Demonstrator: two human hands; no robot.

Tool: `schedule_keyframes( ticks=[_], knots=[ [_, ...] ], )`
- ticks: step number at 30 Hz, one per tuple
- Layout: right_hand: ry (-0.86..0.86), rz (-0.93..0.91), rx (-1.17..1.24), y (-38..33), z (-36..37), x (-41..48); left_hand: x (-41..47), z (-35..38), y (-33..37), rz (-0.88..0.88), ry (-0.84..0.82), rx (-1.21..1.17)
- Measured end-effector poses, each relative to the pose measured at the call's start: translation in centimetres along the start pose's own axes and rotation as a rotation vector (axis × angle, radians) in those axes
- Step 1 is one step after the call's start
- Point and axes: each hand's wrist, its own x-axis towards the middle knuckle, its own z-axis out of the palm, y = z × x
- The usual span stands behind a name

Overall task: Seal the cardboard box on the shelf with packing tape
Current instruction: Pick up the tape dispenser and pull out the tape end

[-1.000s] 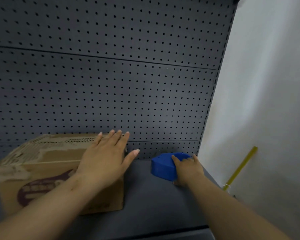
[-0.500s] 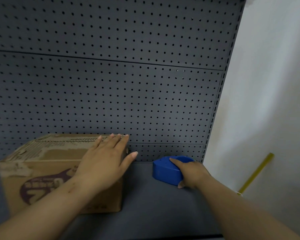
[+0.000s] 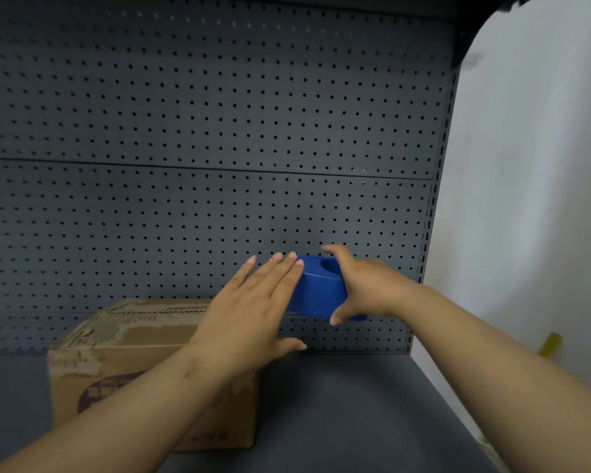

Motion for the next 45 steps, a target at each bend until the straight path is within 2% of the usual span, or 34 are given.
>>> schedule_keyframes(
  ticks=[9,15,18,23,27,30,35,37,41,43,45],
  knots=[
    [0.021,-0.170,0.011,-7.0,-6.1,-1.6,0.8,-3.2,-3.7,-0.003,0.344,0.100],
    [0.095,-0.188,-0.028,-9.5,-6.9,-1.0,1.1,-4.0,-6.4,0.029,0.435,0.087],
    [0.190,-0.209,-0.088,-10.5,-6.8,-0.9,1.2,-4.1,-7.8,0.017,0.473,0.083],
    [0.470,-0.333,-0.281,-12.0,-5.3,-0.9,1.1,-4.1,-10.3,-0.009,0.502,0.042],
    [0.619,-0.333,-0.434,-12.6,-3.1,0.9,1.1,-4.4,-11.6,-0.019,0.510,0.023],
    [0.762,-0.303,-0.419,-13.1,-2.3,2.2,1.1,-4.2,-12.4,-0.002,0.513,0.006],
    [0.786,-0.317,-0.349,-13.5,-2.0,3.8,0.2,-3.6,-14.6,-0.010,0.389,-0.044],
    [0.767,-0.309,-0.322,-13.2,-2.3,3.9,-0.4,-4.1,-15.7,-0.136,0.295,-0.330],
    [0.738,-0.307,-0.297,-12.8,-2.8,4.1,-0.9,-4.0,-17.7,-0.624,0.117,-1.451],
    [0.723,-0.315,-0.278,-12.9,-2.8,4.3,-0.7,-3.0,-18.9,-0.685,-0.060,-1.843],
    [0.715,-0.332,-0.267,-13.0,-2.5,4.5,-0.9,-2.7,-19.5,-0.639,-0.205,-2.028]
  ],
)
